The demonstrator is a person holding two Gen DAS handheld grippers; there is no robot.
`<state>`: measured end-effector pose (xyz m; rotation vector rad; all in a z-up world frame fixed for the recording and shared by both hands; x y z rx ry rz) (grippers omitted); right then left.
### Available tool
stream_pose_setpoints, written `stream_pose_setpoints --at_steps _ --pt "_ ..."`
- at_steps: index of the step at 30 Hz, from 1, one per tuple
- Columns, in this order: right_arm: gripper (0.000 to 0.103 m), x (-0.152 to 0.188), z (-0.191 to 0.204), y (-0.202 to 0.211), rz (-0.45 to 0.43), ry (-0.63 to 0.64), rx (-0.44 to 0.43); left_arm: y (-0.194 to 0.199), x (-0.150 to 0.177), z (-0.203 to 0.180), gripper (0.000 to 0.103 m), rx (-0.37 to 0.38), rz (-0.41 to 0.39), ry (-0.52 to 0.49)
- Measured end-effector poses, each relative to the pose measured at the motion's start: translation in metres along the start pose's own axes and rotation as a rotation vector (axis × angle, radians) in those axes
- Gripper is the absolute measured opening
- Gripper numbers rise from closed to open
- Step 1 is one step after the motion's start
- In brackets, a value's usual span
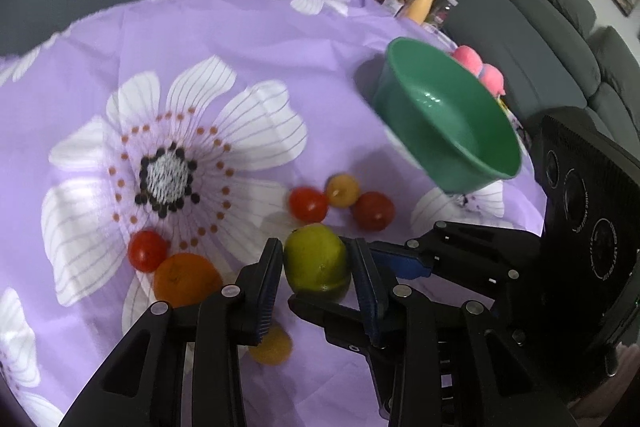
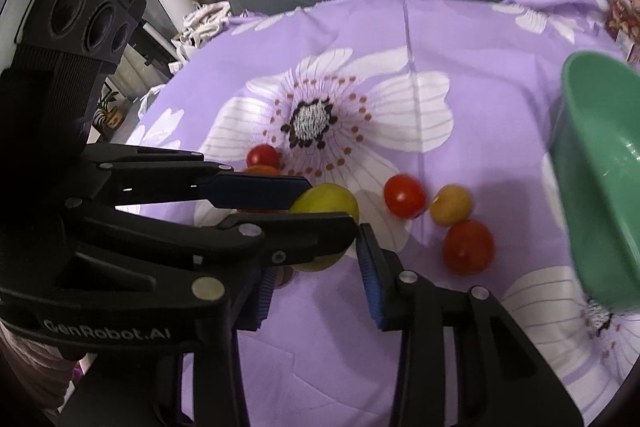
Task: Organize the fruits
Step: 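Carry the pear with the left tool over the green bowl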
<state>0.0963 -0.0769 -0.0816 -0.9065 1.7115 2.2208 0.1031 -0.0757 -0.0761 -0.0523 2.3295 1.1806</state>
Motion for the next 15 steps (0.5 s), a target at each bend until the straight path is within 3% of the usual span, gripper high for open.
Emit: stream_pose_setpoints --at_steps 15 --pt "0.039 -0.022 -0.067 0.063 -0.167 -0.087 0.088 -0.010 -0.054 -0.075 0.035 0.013 -0.034 -0.174"
Point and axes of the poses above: each gripper's, at about its wrist camera, not at the fingertips, and y roughly against the way its jaws point, z to its left, x to its underside, the point moved 8 cm from there along -y, roughly the way its jaws point, and after that the axes turned 11 degrees about x, right-handed, at the moved point
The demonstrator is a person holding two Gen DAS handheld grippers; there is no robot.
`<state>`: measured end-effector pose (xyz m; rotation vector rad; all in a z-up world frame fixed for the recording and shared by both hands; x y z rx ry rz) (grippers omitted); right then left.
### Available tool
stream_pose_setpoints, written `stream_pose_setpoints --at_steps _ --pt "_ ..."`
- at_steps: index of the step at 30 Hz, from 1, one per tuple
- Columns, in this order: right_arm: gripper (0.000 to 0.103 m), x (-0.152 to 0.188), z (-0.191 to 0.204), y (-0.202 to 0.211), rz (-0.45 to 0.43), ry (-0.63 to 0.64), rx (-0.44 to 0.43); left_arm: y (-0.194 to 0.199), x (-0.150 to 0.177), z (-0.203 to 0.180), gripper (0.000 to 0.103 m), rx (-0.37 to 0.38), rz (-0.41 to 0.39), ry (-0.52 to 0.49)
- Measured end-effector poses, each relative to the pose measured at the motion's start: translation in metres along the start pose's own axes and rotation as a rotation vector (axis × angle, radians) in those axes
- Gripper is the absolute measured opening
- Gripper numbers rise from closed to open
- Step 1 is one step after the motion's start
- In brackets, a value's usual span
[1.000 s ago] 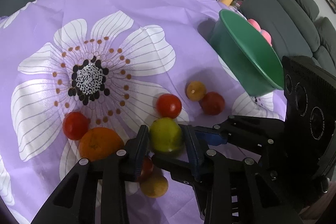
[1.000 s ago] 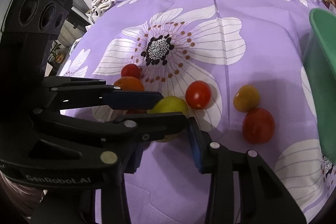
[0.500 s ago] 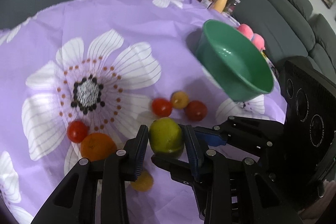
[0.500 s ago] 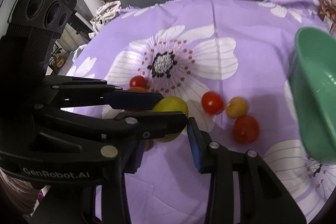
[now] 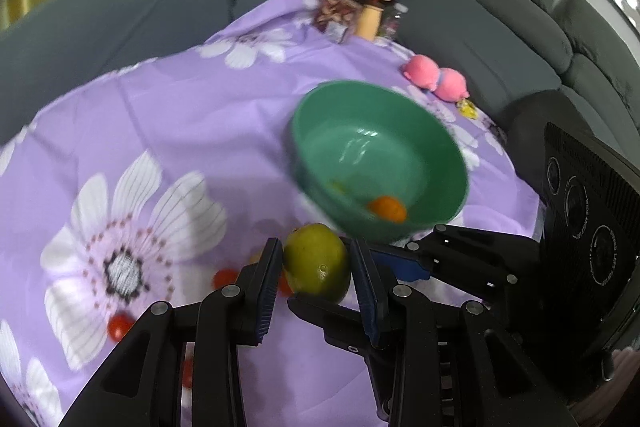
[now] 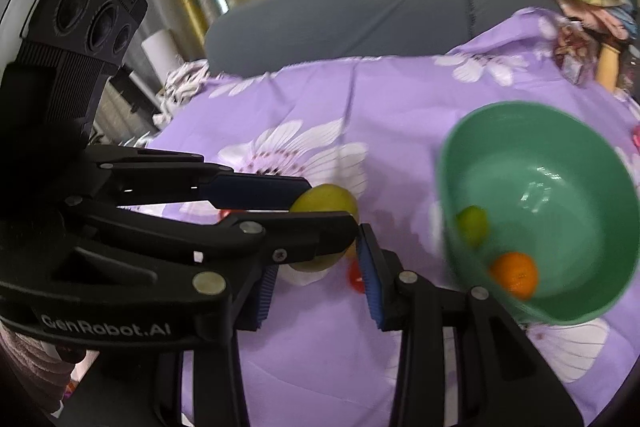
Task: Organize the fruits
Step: 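Carry the pear with the left tool over the green bowl, then open the left tool to drop the pear into the bowl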
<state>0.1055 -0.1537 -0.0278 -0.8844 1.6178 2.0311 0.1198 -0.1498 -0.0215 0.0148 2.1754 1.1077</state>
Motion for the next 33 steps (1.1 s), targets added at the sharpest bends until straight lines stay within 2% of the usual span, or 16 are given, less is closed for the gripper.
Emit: stream_pose_setpoints --at_steps 8,16,25,33 --pt "0.039 -0.009 -0.048 0.011 -0.039 -0.058 0.068 -0.031 -0.030 -0.031 0.035 0.032 0.021 -0.085" --pt "0.039 -0.002 -0.083 0.004 -0.015 -0.108 0.110 -0.065 -0.039 -0.047 0.035 0.071 0.073 -0.099" --pt "0.041 0.007 -0.093 -0.004 0.023 -0.124 0.122 -0.087 -0.034 -0.048 0.035 0.077 0.122 -0.068" --pt "0.041 0.011 -0.091 0.000 0.026 -0.122 0.142 -0.071 -0.039 -0.043 0.035 0.067 0.086 -0.033"
Point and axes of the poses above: each gripper's, at about its wrist camera, not at the fingertips, and y roughly against the way its jaws point, z to its left, x to its underside, the point moved 8 cm from there along -y, roughly the way its jaws point, and after that the axes turned 11 degrees about x, right-handed, at the moved point
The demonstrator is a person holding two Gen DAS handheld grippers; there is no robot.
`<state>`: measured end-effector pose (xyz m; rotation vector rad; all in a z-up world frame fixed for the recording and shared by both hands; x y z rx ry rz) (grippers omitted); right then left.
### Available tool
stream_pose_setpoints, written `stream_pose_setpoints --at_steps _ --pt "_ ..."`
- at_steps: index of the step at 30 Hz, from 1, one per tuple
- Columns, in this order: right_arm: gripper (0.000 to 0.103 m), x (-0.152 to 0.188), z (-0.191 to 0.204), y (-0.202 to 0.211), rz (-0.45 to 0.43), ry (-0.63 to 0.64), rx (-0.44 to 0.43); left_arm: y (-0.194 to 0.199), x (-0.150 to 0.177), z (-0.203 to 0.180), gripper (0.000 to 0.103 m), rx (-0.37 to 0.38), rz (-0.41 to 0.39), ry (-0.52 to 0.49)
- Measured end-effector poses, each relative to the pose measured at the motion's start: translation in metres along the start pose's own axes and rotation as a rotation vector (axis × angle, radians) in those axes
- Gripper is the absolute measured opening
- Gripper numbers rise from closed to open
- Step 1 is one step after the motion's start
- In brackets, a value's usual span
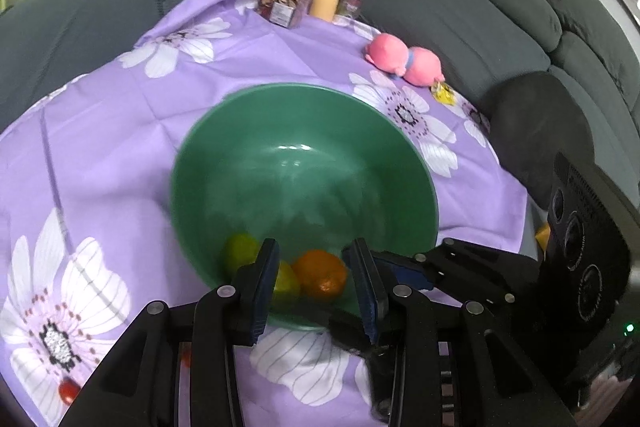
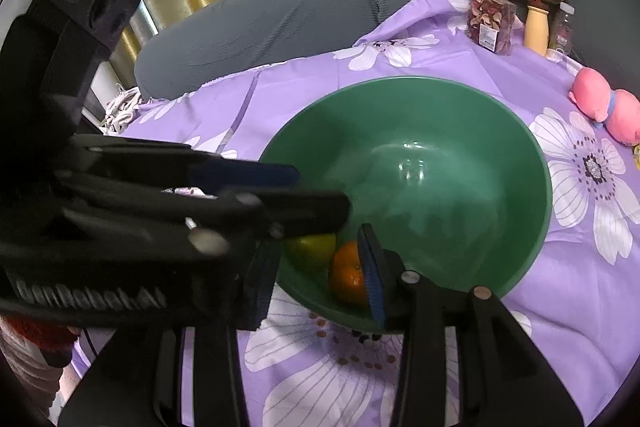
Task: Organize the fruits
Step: 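Open the left tool to drop the pear into the bowl, then withdraw the left tool back toward the remaining fruits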
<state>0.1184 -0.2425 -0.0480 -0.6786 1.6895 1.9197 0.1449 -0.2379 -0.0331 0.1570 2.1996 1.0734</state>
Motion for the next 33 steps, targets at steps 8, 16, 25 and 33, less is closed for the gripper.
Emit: stream_pose_setpoints --at_steps 8,16,25,33 --pt "0.055 -0.002 0.006 0.024 -0.049 0.008 0.023 0.046 0.011 0.024 0.056 -0.013 -0.096 0.120" --pt "0.056 0.006 0.034 0.043 -0.051 0.053 0.013 0.125 0.050 0.059 0.056 0.048 -0.320 0.329" --pt "0.059 0.015 0.080 0.077 -0.080 0.150 0.002 0.192 0.094 0.069 0.056 0.085 -0.507 0.422" --pt "0.059 0.022 0.113 0.118 -0.141 0.209 -0.023 0.291 0.115 0.029 0.067 0.049 -0.790 0.268"
Point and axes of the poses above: each gripper's, at about its wrist camera, not at the fingertips, and y roughly against the way its jaws point, z to its left, x to its underside, the point moved 8 cm from there along -y, roughly the way its jaws point, and after that the axes turned 11 degrees about x, right-handed, at the moved point
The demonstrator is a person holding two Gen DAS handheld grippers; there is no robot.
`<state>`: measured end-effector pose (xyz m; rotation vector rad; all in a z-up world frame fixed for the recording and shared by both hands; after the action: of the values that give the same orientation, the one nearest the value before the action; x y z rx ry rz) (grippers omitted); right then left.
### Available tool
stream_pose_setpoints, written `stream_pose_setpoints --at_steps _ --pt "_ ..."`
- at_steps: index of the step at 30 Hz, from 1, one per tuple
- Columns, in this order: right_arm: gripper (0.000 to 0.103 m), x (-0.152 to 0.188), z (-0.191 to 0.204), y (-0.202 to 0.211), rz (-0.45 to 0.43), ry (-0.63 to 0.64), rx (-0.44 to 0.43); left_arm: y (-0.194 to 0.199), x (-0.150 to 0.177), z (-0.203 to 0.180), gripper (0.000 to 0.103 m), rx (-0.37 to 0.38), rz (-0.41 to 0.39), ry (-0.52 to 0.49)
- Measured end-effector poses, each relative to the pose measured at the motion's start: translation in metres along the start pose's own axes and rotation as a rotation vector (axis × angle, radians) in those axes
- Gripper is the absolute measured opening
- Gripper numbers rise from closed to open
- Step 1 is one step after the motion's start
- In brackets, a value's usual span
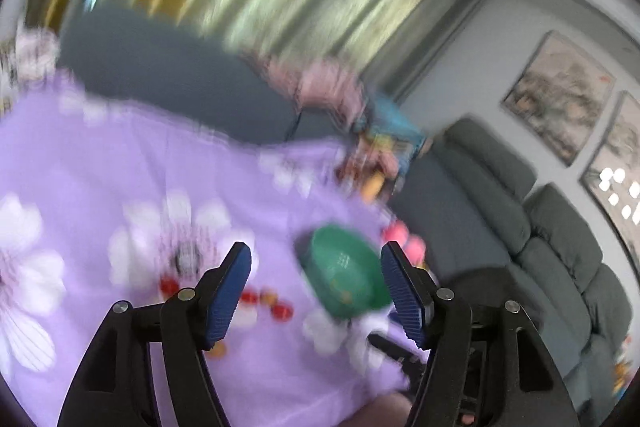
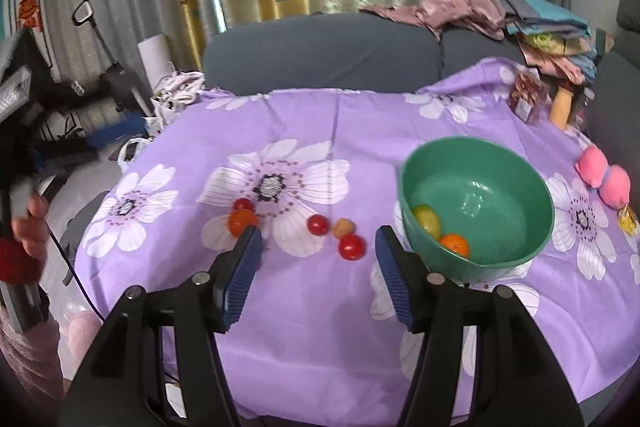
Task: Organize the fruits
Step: 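Withdraw the left tool back toward the remaining fruits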
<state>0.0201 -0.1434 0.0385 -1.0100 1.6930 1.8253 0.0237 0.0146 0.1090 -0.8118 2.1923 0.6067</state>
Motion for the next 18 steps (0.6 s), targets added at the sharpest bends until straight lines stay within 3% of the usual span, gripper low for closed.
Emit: stream_pose_setpoints --at_steps 1,4,7,8,10,11,14,16,18 --pt "0.059 -0.001 0.002 0.004 -0.009 0.002 -0.004 0.014 -0.008 -0.012 0.071 0.037 -0.054 -0.030" --pt "0.061 -0.002 0.010 0.016 -0.037 0.012 -0.019 0.068 -0.029 -0.055 0.103 0.210 -0.262 -0.147" --pt "0.063 0.002 0.015 0.017 -0.034 0.015 -0.028 0.085 -0.030 -0.055 0.103 0.201 -0.381 -0.138" --pt "0.063 0.003 0.017 0.016 -0.030 0.016 -0.033 0.079 -0.027 -0.047 0.103 0.168 -0.367 -0.094" --pt "0.063 0.009 0.019 0.012 -0.014 0.020 -0.037 0.055 -0.011 -0.027 0.103 0.108 -0.226 -0.024" --pt "0.063 0.011 0.020 0.011 -0.006 0.022 -0.040 0.041 -0.001 -0.018 0.103 0.071 -0.147 -0.034" --pt "0.063 0.018 0.024 0.004 0.018 0.043 -0.042 0.019 0.019 0.001 0.103 -0.042 -0.084 -0.086" --pt "0.063 0.025 0.026 -0.004 0.044 0.048 -0.045 0.002 0.032 0.017 0.103 -0.070 0.003 -0.060" --pt "0.063 0.032 0.029 -0.012 0.076 0.045 -0.060 -0.010 0.042 0.033 0.103 -0.146 0.082 -0.065"
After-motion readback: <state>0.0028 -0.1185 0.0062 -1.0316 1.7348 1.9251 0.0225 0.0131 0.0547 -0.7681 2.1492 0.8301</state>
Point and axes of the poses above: each gripper's, at about its wrist camera, not at the fingertips, and y roughly against the way its jaws point, z to its left, x to its underside, the point moved 8 cm from there along -y, roughly the way its jaws point, and after that the axes turned 11 degrees about x, right-handed, at the moved point
